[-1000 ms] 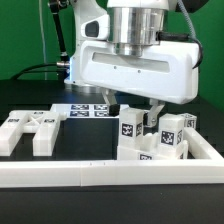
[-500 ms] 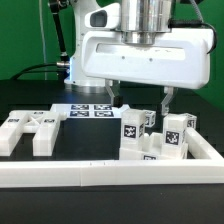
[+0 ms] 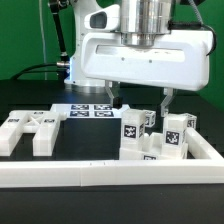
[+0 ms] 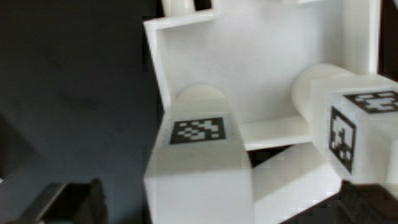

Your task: Assemble chair

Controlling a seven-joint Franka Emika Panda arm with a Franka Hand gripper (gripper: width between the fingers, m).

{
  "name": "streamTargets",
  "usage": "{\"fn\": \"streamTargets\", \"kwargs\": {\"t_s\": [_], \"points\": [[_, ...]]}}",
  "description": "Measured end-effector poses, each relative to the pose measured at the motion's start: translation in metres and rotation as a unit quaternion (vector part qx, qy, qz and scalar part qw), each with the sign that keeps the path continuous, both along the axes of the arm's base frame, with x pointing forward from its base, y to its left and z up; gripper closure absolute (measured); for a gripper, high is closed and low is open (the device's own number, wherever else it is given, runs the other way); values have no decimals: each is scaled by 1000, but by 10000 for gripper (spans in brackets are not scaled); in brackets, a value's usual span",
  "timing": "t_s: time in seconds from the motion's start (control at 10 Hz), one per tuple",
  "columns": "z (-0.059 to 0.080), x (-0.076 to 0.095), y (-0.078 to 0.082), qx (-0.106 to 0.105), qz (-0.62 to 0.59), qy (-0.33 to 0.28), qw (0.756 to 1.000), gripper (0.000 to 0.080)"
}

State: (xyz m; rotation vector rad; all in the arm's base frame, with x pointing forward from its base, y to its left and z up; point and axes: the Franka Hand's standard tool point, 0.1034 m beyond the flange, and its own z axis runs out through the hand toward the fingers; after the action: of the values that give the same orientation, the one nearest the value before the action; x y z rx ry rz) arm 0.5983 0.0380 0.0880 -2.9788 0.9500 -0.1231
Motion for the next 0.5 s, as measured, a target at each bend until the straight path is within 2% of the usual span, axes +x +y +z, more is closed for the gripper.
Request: {"fn": "streamTargets", "kwargs": {"t_s": [0.3, 0.5], "points": [[0, -11, 11, 2, 8, 0, 1000, 150], [0, -12, 11, 2, 8, -2, 1000, 150]]}}
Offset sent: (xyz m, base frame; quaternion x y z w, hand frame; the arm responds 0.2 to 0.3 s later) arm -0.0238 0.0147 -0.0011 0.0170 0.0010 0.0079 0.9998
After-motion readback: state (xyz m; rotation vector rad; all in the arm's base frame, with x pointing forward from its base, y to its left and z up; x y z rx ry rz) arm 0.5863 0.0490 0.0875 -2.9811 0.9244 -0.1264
